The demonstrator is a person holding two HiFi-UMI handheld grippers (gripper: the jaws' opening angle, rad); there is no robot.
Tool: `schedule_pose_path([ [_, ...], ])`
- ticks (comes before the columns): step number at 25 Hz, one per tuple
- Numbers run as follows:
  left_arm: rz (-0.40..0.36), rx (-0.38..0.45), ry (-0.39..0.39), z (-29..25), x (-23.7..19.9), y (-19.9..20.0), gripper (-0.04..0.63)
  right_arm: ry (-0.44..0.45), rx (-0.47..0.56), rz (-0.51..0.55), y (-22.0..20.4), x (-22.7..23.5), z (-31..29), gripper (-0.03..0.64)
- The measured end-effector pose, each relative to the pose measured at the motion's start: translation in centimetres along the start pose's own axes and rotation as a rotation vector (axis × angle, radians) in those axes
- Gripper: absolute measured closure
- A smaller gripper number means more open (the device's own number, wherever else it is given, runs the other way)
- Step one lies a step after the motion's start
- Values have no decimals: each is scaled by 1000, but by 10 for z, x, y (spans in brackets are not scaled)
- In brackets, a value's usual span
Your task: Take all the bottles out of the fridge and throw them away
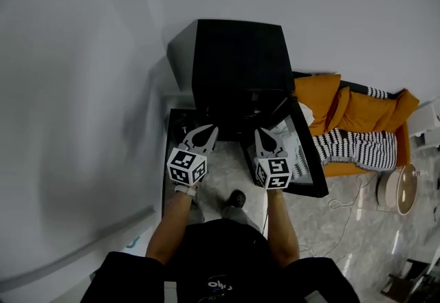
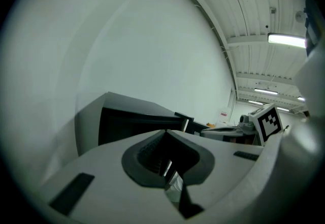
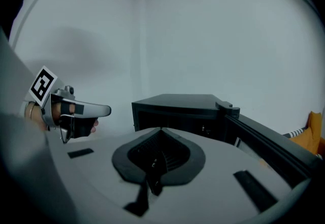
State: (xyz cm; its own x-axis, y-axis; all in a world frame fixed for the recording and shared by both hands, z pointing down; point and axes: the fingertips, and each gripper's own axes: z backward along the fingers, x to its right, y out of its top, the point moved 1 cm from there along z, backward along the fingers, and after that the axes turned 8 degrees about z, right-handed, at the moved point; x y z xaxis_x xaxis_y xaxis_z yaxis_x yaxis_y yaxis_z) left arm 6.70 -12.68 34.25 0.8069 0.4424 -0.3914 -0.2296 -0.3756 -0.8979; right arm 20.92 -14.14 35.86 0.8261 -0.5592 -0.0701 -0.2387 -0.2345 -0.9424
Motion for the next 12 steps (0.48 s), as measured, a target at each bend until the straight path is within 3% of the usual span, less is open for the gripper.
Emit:
schedule_pose_path([
  [5, 21, -41, 42, 8, -12, -24, 592, 17, -50, -9, -28, -7, -1, 609],
  [12, 22, -62, 39, 17, -18, -41, 592, 22, -74, -4, -53, -19, -7, 609],
])
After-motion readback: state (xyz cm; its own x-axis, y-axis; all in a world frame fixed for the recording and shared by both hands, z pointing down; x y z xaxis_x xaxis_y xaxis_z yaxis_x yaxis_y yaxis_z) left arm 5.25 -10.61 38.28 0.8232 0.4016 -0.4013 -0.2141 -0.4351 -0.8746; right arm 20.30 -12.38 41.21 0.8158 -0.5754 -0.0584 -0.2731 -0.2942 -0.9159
